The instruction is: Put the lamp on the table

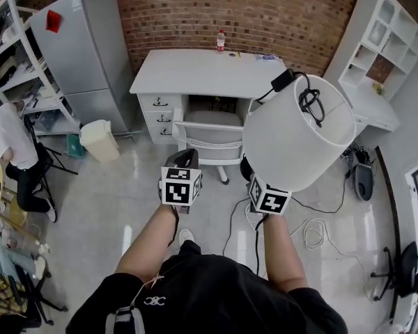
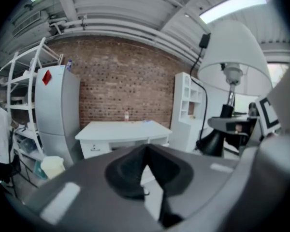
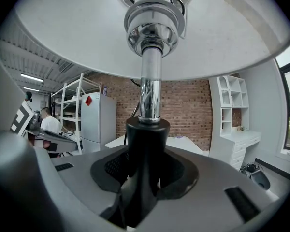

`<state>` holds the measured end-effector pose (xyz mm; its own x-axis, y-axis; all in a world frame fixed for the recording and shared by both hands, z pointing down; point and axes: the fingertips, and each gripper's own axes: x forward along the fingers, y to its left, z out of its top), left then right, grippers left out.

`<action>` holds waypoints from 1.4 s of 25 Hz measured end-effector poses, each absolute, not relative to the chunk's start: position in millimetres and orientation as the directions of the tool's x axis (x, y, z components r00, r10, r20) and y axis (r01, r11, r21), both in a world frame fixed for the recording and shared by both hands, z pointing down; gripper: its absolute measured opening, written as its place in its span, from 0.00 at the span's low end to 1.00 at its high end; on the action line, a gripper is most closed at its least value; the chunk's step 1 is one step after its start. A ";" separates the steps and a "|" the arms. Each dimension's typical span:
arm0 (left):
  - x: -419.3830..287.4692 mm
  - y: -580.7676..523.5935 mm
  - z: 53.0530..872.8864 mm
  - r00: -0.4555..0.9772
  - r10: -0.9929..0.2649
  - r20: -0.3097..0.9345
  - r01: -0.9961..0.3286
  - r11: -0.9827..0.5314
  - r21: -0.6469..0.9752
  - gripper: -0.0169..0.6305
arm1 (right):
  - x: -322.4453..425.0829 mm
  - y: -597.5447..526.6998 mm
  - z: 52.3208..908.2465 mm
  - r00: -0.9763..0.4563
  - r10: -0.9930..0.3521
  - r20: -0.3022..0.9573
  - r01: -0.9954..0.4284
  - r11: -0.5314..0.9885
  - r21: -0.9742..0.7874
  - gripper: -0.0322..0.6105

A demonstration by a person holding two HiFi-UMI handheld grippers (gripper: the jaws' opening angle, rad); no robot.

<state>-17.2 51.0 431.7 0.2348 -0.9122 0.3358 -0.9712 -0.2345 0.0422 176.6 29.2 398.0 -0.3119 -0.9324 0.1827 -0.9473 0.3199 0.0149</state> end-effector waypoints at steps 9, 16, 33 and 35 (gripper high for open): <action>-76.5 -45.1 431.1 0.272 -0.905 0.326 -0.962 -0.265 0.066 0.03 | 126.4 -64.1 387.1 -0.272 -0.945 0.182 -0.959 0.282 0.029 0.26; -112.3 -93.9 439.3 0.296 -0.894 0.336 -0.954 -0.290 0.069 0.03 | 96.4 -108.8 389.5 -0.245 -0.952 0.183 -0.967 0.254 0.027 0.26; -159.2 -217.3 463.0 0.218 -0.898 0.382 -0.974 -0.225 0.027 0.03 | 64.2 -264.1 408.8 -0.300 -0.935 0.190 -0.951 0.308 0.014 0.26; -157.0 -246.6 462.7 0.213 -0.899 0.383 -0.975 -0.222 0.020 0.03 | 63.7 -297.2 409.0 -0.308 -0.932 0.191 -0.948 0.318 0.020 0.26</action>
<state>-157.0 -246.6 462.7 0.2128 -0.8987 0.3835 -0.9748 -0.2222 0.0203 63.7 -297.2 409.0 -0.3085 -0.9318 0.1912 -0.9479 0.3178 0.0196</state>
